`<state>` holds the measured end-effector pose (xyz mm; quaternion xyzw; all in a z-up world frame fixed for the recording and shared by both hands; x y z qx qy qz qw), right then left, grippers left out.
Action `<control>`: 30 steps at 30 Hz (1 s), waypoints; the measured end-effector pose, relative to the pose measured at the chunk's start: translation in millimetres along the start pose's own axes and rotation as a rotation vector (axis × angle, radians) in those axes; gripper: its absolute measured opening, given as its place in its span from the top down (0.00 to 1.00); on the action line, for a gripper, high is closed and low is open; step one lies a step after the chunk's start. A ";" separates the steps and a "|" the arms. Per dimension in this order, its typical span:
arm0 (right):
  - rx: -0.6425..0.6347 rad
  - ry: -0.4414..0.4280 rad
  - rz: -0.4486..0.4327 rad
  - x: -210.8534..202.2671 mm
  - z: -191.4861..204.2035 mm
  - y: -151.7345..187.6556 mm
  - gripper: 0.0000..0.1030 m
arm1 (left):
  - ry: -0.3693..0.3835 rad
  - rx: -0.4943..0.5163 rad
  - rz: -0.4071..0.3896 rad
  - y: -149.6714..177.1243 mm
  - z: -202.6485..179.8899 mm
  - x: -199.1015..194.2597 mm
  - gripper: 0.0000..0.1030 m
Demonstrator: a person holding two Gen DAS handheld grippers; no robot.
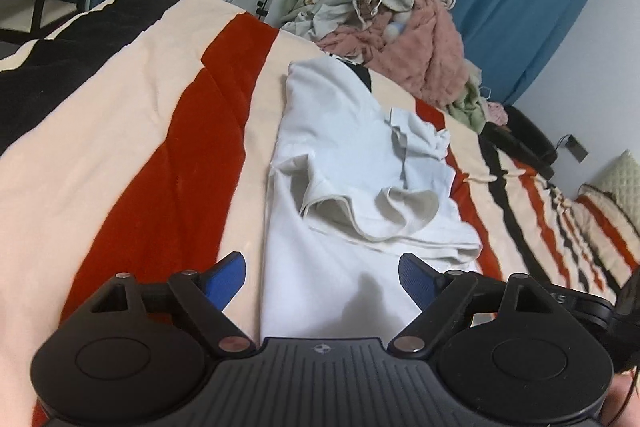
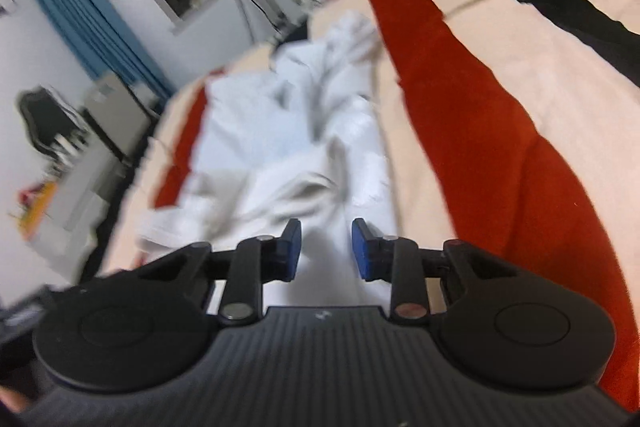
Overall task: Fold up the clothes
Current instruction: 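Fold the held strip end over onto the shirt body with both grippers, then open the right gripper and release the folded end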
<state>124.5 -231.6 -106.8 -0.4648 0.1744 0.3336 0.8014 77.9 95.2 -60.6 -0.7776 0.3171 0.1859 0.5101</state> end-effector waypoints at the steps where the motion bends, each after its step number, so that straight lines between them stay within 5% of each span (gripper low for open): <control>1: 0.001 -0.004 0.018 5.0 -1.5 1.9 0.71 | -0.007 0.012 0.000 1.8 -0.4 -0.1 0.17; 3: -0.016 -0.011 0.026 8.5 0.2 4.7 0.71 | -0.019 0.028 -0.002 5.0 -1.2 -1.6 0.17; 5: -0.052 -0.003 0.000 4.1 5.2 7.3 0.96 | -0.027 0.036 -0.006 7.6 -2.3 -4.9 0.18; 13: -0.085 0.126 -0.162 -39.1 10.9 10.5 0.97 | -0.022 0.092 -0.063 17.6 -18.9 -38.6 0.18; 20: -0.036 0.150 -0.172 -39.4 5.6 8.5 0.93 | -0.020 0.168 -0.100 30.5 -36.7 -67.1 0.18; 21: -0.053 0.152 -0.183 -45.9 9.7 6.4 0.90 | -0.021 0.174 -0.106 32.1 -38.2 -71.1 0.18; 23: -0.112 0.163 -0.210 -61.8 22.7 5.5 0.64 | -0.021 0.184 -0.119 34.7 -40.8 -79.4 0.17; 24: -0.142 0.152 -0.230 -71.4 30.3 8.0 0.30 | -0.020 0.188 -0.126 35.6 -42.0 -83.7 0.17; 25: -0.170 0.139 -0.252 -81.4 37.8 11.4 0.09 | -0.018 0.192 -0.133 36.8 -43.7 -87.9 0.17; 30: -0.240 0.106 -0.312 -121.9 59.6 37.2 0.11 | -0.029 0.229 -0.148 46.6 -50.5 -108.5 0.15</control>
Point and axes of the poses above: each gripper's, at about its wrist camera, not at the fingertips, and x roughly the way its jaws point, z to its left, y to its underside, the point moved 1 cm from there along x, roughly the way its jaws point, and after that the axes turned 1 degree about -x, right-handed, at the moved point
